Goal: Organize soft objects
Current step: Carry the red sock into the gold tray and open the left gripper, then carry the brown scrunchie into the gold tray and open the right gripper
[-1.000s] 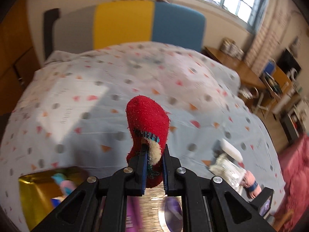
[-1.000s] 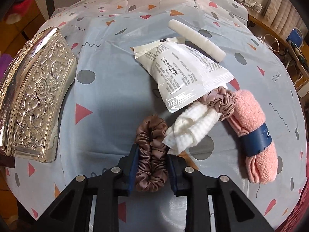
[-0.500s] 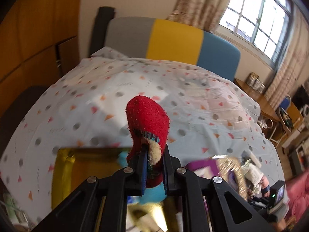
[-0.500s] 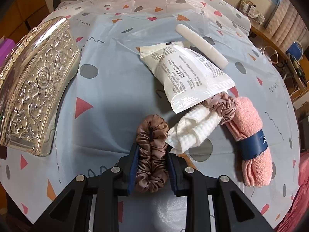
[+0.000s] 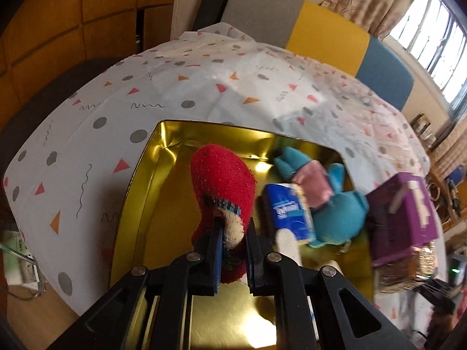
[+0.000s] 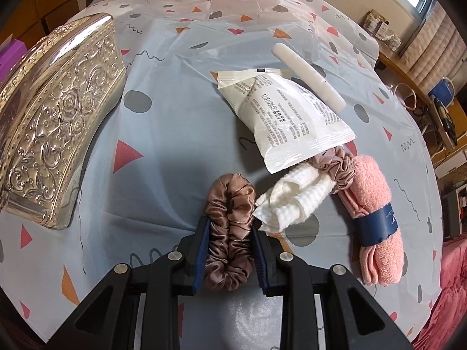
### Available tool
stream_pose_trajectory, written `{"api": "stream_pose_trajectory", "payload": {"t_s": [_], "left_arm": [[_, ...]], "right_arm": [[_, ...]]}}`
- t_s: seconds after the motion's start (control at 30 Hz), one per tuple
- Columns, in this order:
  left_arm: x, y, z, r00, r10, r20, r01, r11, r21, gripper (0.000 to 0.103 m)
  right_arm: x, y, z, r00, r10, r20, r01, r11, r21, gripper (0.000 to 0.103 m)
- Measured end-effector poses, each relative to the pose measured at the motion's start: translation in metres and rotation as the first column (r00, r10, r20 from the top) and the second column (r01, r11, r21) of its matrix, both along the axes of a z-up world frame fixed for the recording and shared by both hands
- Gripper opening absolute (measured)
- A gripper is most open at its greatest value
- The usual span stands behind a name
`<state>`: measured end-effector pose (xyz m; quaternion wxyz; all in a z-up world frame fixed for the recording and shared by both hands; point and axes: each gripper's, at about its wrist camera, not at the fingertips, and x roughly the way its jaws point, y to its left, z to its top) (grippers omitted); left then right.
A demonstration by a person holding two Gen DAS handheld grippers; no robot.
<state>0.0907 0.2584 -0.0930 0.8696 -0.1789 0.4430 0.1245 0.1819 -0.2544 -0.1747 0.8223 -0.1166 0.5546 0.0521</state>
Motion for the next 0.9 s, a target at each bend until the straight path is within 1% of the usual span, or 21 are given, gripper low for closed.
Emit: {"api": "stream_pose_trajectory", "payload": {"t_s": [0.2,0.3,0.37,0.4,0.43,0.47,0.6,0.73,0.8,0.9], "left_arm": [[0.038,0.004,-0.022,1.000,-0.002,-0.026,0.001,1.000,-0.029,0.015],[0.055,0.004,-0.029,0.999,0.000,-0.032,-0.001,0.999,-0.034,0.019],[0.059,0.004,-0.029,1.000,-0.004,-0.023,0.003,0.999,-0.042,0.030],[0.059,0.003,-0.026,1.000,-0.005,-0.012,0.004,0.999,-0.041,0.042],[0.056,0.002,-0.022,1.000,-0.002,0.007,0.003,0.999,-0.034,0.053],[0.052,0.001,-0.017,1.000,0.002,0.028,-0.001,1.000,-0.023,0.055],[0.033,-0.008,-0.001,0.997,-0.009,0.077,0.007,1.000,0.017,0.055],[0.005,-0.027,0.011,0.991,-0.060,0.120,0.051,0.996,0.072,0.060],[-0.008,-0.038,0.013,0.987,-0.088,0.134,0.077,0.994,0.082,0.061],[-0.023,-0.054,0.013,0.982,-0.131,0.132,0.122,0.989,0.078,0.062]], "right_arm": [[-0.003,0.007,-0.002,1.000,-0.004,0.003,0.004,1.000,-0.006,0.028],[-0.003,0.008,-0.002,1.000,-0.004,0.005,0.004,1.000,-0.010,0.028],[-0.004,0.010,-0.002,1.000,-0.005,0.006,0.005,1.000,-0.009,0.028],[-0.004,0.011,-0.002,1.000,-0.006,0.007,0.007,1.000,-0.008,0.027],[-0.002,0.008,-0.002,1.000,-0.006,0.007,0.006,1.000,-0.006,0.027],[-0.002,0.008,-0.002,1.000,-0.006,0.008,0.006,1.000,-0.007,0.027],[-0.001,0.006,0.001,1.000,-0.007,0.014,0.007,1.000,-0.008,0.026],[0.002,0.001,0.004,1.000,-0.020,0.010,0.020,1.000,0.016,0.025],[0.003,0.000,0.005,1.000,-0.022,0.010,0.022,1.000,0.021,0.025],[0.007,-0.004,0.007,0.999,-0.047,-0.002,0.047,0.997,0.065,0.022]]}}
